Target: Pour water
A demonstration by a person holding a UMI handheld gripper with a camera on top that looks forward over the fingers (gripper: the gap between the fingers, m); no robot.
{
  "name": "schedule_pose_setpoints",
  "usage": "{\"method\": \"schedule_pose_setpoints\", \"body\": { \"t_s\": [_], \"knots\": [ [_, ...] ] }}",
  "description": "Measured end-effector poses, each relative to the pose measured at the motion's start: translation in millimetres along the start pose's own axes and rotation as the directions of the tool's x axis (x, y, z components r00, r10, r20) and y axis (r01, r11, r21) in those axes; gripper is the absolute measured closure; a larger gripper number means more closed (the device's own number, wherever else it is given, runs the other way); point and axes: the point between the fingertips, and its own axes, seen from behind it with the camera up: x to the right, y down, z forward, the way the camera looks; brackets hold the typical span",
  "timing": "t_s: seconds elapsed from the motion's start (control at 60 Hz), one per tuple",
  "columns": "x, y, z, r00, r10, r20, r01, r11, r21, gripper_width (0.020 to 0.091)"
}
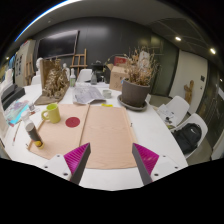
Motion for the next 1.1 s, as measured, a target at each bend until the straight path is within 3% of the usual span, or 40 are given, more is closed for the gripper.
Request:
{"method": "schedule_pose_setpoints", "body": {
  "t_s": [0.133,0.4,0.533,0.817,0.883,0.95,1.033,1.1],
  "knots": [
    [-37,8,-5,0.999,-0.008,0.047,0.009,1.0,-0.005,0.0246],
    [-186,31,-21,0.979,-0.02,0.201,0.019,1.0,0.005,0.0244],
    [-260,28,-14,0.961,-0.026,0.274,0.015,0.999,0.043,0.0242],
    [-343,13,57,0.963,0.01,0.269,-0.045,0.991,0.124,0.0258],
    [-350,9,73,0.964,0.036,0.265,-0.076,0.987,0.14,0.0314],
    [-354,6,86,0.964,0.052,0.259,-0.095,0.983,0.154,0.0418],
    [-356,0,92,0.966,0.065,0.249,-0.112,0.977,0.179,0.0648],
    [-353,-3,96,0.971,0.065,0.228,-0.11,0.975,0.193,0.0692]
  ]
}}
